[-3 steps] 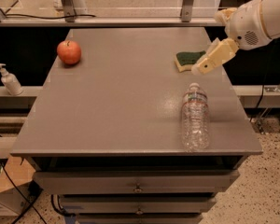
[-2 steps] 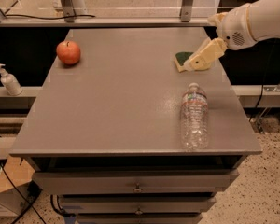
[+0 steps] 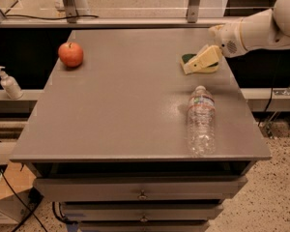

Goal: Move sponge near apple

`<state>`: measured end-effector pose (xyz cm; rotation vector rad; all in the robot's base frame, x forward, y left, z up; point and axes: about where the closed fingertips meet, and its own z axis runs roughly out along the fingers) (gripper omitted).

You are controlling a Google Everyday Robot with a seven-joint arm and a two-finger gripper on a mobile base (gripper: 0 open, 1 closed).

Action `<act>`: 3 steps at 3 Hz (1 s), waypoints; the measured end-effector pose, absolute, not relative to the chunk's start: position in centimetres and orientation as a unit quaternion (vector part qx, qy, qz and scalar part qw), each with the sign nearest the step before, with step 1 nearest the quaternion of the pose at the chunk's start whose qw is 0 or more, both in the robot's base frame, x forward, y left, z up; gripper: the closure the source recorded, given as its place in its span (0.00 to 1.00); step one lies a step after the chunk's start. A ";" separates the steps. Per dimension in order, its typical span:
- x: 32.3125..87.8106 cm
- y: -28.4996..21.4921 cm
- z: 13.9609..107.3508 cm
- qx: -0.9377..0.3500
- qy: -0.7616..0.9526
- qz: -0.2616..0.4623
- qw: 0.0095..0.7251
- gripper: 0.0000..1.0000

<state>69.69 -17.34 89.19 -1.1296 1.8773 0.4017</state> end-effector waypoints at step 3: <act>72.3 -18.7 83.5 -0.450 0.775 0.169 0.410 0.16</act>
Offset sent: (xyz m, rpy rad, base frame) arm 0.0317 -0.0239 -0.0705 0.0057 0.0933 -0.0550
